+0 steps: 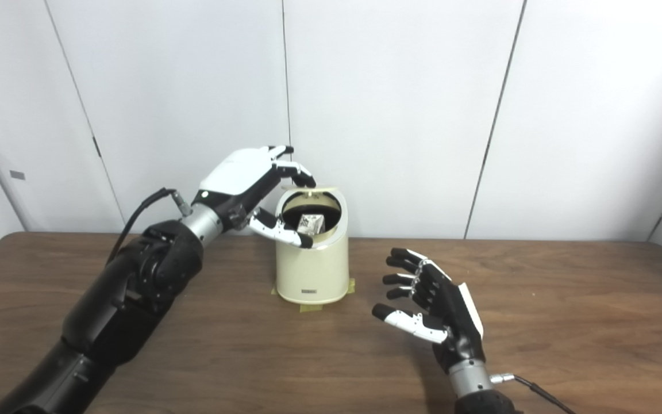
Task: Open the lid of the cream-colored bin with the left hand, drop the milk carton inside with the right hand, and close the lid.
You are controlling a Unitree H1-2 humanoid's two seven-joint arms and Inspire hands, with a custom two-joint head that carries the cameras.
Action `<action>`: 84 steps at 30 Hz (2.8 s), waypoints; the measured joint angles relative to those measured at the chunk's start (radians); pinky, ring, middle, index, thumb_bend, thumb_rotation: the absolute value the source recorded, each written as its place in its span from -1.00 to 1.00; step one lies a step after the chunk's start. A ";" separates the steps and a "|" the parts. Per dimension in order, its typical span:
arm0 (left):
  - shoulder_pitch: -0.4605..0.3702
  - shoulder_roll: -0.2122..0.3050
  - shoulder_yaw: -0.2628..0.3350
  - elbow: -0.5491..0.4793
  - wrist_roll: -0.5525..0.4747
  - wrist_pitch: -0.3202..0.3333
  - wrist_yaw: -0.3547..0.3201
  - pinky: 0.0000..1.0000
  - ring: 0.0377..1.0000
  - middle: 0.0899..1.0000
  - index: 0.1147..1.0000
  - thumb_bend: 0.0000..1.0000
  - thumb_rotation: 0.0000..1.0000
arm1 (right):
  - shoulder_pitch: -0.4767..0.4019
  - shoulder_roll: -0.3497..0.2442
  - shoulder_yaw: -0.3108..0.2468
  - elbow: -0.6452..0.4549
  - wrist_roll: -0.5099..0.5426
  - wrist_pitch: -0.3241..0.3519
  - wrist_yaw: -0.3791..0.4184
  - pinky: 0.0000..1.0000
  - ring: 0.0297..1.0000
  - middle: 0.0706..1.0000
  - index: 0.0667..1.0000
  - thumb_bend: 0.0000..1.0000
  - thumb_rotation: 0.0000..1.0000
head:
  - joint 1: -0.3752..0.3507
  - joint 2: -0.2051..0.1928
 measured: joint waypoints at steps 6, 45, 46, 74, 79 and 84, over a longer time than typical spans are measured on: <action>0.046 -0.004 -0.006 -0.003 0.016 -0.029 0.004 1.00 0.97 0.50 0.41 0.96 -0.34 | 0.000 0.002 0.001 -0.012 -0.001 0.007 -0.001 0.08 0.27 0.45 0.44 0.54 -0.59 | -0.006 0.008; 0.141 -0.008 -0.027 -0.165 0.269 0.035 -0.129 1.00 0.86 0.55 0.52 0.81 -0.23 | 0.014 0.002 -0.008 -0.098 -0.001 0.093 -0.009 0.06 0.31 0.44 0.44 0.49 -0.48 | -0.005 0.052; 0.169 -0.019 -0.005 -0.173 0.247 0.034 -0.109 1.00 0.87 0.62 0.59 0.77 -0.24 | 0.015 0.001 -0.010 -0.098 -0.001 0.095 -0.010 0.06 0.30 0.44 0.44 0.48 -0.47 | -0.005 0.052; 0.616 -0.216 0.434 -0.079 -0.726 -0.105 0.111 0.11 0.35 0.48 0.52 0.54 -0.38 | 0.018 -0.021 -0.008 -0.092 -0.034 0.097 -0.007 0.15 0.28 0.47 0.46 0.52 -0.76 | -0.015 0.057; 0.626 -0.215 0.440 -0.060 -0.721 -0.109 0.131 0.14 0.37 0.49 0.52 0.51 -0.43 | 0.028 -0.019 -0.007 -0.095 -0.020 0.098 -0.002 0.12 0.31 0.50 0.48 0.52 -0.74 | -0.011 0.060; 0.628 -0.211 0.442 -0.063 -0.724 -0.108 0.130 0.17 0.42 0.54 0.57 0.53 -0.41 | 0.031 -0.019 0.000 -0.096 -0.023 0.098 -0.002 0.15 0.33 0.51 0.52 0.56 -0.65 | -0.017 0.061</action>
